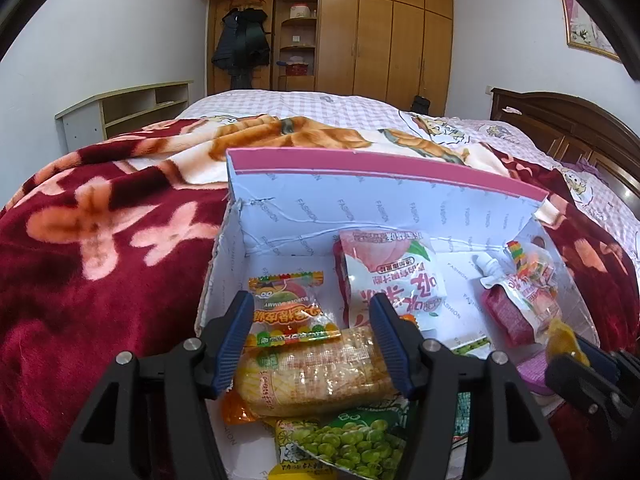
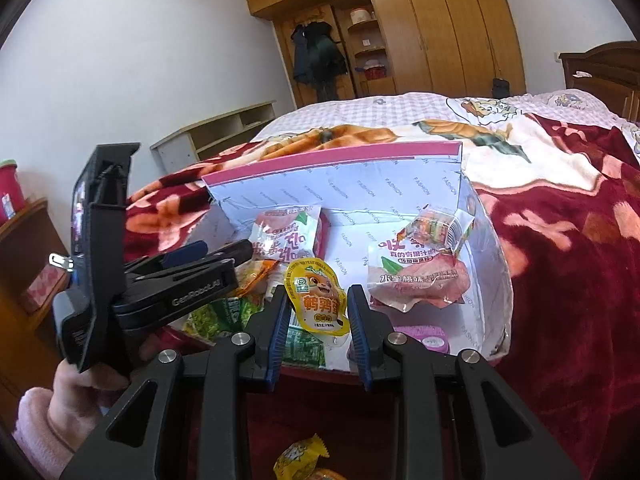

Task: Organize snacks
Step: 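Open the left gripper to drop the gummy packet while the right gripper releases the yellow pouch in the box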

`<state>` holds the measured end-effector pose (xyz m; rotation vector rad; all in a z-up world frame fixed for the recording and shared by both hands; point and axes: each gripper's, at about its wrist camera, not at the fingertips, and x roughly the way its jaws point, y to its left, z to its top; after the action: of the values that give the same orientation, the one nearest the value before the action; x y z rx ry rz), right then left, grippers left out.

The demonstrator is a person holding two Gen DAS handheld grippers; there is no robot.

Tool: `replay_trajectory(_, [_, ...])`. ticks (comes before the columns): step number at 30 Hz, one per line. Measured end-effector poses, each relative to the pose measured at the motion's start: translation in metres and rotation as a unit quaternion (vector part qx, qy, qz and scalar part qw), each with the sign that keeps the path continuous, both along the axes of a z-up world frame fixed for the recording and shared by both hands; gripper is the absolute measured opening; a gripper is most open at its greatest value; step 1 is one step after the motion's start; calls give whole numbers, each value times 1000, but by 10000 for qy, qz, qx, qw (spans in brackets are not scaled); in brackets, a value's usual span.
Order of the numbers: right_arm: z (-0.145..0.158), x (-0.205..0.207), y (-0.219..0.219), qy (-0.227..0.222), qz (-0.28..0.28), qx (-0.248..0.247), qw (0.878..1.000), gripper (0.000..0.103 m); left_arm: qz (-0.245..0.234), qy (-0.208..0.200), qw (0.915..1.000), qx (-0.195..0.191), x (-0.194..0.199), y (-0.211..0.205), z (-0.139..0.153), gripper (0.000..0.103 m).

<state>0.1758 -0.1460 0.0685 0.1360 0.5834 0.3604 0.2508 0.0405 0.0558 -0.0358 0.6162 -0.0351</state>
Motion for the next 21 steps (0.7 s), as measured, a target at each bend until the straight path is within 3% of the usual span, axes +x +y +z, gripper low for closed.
replay_trajectory(17, [-4, 9, -7, 111, -119, 10, 9999, 31, -1, 2, 10000, 10, 0, -1, 0, 63])
replay_trajectory(21, [-3, 9, -7, 61, -102, 35, 9999, 38, -17, 31, 10000, -23, -1, 0, 0, 63])
